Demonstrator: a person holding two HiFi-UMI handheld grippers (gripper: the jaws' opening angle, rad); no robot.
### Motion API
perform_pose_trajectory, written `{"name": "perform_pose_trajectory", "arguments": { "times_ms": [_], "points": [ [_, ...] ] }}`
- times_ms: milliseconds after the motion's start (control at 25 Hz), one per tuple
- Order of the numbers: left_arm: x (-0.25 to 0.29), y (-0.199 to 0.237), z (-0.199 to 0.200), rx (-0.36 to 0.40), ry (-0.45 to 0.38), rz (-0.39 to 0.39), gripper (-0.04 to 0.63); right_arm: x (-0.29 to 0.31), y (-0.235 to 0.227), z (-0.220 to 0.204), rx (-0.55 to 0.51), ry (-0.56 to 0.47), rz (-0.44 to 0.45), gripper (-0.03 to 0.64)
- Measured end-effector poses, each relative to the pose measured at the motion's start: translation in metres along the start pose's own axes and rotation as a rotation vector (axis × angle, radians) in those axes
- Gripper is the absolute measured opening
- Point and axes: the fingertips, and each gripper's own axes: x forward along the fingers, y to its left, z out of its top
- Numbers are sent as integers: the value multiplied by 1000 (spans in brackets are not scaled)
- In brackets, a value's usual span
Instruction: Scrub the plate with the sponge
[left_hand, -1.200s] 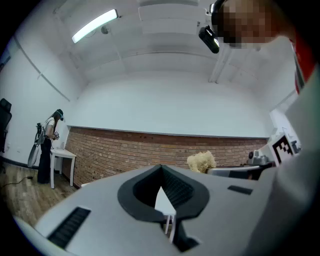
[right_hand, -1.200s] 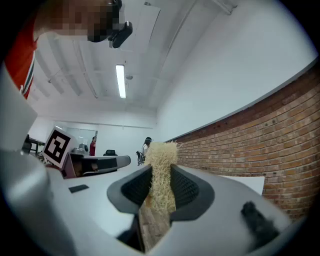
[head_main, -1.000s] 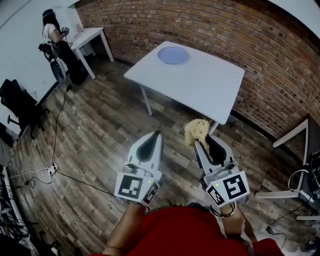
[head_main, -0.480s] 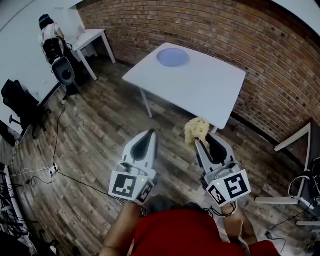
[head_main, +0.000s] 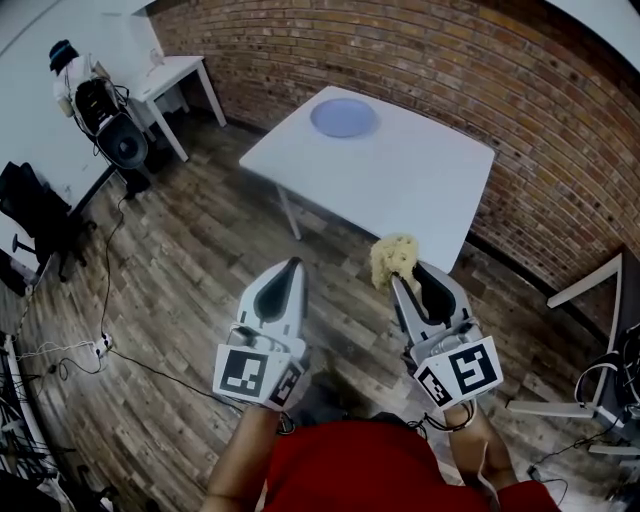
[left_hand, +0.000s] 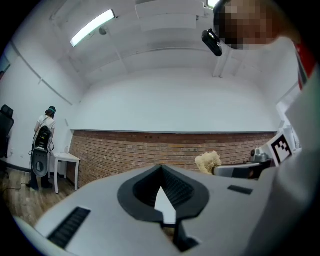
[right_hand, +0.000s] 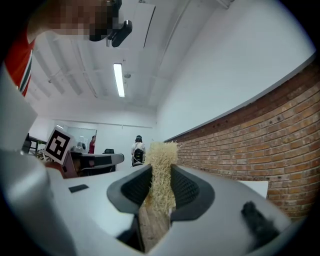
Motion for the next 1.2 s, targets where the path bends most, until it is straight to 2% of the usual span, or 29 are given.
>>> {"name": "perform_pose_trajectory", "arguments": {
  "times_ms": [280,520,800,1200],
  "points": [
    [57,57,8,41,-7,-15,12,77,-22,4,-19,-4,-25,120],
    [98,118,9,19,-22,-53,12,145,-28,5,-38,15,-66,120],
    [148,167,13,4,-39,-103,13,207,-40,13,-77,19,-107,120],
    [201,211,6,-36,-28,-116,12,263,-68,2,-78,42,-133,120]
  ]
}}
